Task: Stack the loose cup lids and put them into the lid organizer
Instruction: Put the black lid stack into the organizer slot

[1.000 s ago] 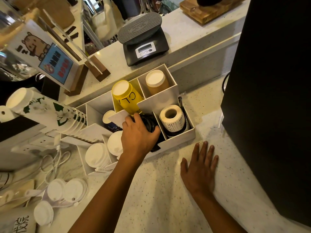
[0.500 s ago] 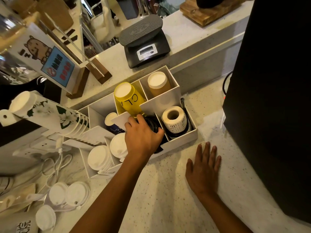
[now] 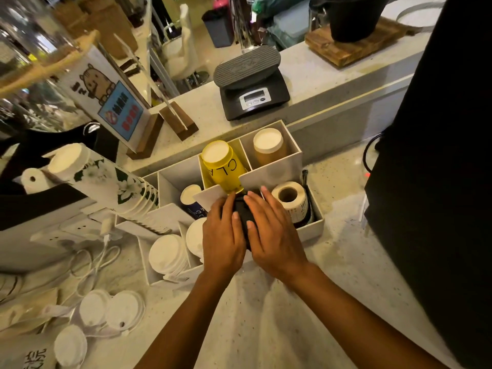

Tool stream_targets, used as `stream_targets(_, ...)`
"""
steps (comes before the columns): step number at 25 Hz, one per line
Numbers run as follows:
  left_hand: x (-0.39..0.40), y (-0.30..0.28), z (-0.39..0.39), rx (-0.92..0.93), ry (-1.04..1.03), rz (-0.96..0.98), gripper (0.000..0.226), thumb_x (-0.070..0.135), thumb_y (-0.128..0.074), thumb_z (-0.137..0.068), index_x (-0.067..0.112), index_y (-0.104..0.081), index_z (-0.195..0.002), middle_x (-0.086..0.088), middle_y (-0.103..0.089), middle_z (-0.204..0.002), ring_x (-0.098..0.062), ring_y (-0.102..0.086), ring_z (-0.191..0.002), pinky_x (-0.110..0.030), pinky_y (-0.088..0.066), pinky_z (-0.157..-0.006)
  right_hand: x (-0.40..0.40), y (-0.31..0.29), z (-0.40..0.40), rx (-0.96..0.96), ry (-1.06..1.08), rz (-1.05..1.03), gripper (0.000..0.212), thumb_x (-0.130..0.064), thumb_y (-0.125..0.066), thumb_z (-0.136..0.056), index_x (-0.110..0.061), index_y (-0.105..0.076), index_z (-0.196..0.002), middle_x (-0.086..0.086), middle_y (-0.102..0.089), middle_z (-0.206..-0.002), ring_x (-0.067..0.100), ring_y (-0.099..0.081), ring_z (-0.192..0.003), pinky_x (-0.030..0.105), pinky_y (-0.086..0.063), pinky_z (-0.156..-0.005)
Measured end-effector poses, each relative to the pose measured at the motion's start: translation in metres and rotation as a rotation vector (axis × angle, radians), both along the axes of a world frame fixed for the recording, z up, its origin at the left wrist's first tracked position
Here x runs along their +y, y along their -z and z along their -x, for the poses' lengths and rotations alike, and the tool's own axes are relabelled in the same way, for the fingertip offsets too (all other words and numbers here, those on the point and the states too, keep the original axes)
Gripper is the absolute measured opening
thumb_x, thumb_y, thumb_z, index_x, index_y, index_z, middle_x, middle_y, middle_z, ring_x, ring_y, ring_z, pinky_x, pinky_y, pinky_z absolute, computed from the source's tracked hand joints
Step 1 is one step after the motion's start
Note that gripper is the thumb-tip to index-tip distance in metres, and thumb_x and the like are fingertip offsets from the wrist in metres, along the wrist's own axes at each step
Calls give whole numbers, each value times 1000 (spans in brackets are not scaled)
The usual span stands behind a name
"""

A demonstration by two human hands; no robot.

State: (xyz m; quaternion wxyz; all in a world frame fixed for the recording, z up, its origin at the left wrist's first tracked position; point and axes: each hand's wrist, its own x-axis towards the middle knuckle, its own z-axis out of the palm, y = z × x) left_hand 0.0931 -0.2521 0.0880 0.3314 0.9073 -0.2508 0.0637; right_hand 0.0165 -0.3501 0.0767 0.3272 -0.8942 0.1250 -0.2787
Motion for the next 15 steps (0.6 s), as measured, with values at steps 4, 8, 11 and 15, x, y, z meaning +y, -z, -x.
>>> stream_targets(4, -4, 11, 3, -21, -31, 39, 50, 40, -28, -99, 20, -48, -140, -4, -54, -142, -16, -50, -126, -24, -33, -108, 3, 18, -13, -17, 26, 16, 48, -32, -30, -103, -12, -42, -145, 10, -46, -150, 26, -28, -147, 50, -30, -117)
stream_targets(8, -5, 13, -5, -33, -31, 54, 50, 41, -29, -99, 19, -49, -139, -4, -55, -140, -17, -53, -124, -37, -41, -107, 5, 25, -23, -54, 43, -8, 46, -27, -34, -103, -9, -44, -144, 12, -48, -148, 27, -30, -146, 49, -28, -118)
stream_targets(11, -1, 14, -6, -37, -20, -13, 52, 46, -28, -99, 20, -48, -140, -3, -54, -141, -19, -52, -126, -43, -42, -106, 6, 26, -23, -29, 43, 11, 45, -24, -41, -102, -10, -44, -145, 11, -48, -148, 27, -30, -146, 48, -27, -119)
stream_targets(15, 0, 9, -2, -29, -25, -163, 54, 48, -32, -99, 22, -42, -145, -2, -49, -147, -20, -50, -131, -47, -42, -108, 11, 21, -15, 74, 54, 36, 48, -29, -33, -104, -13, -38, -149, 8, -42, -154, 27, -24, -149, 47, -24, -120)
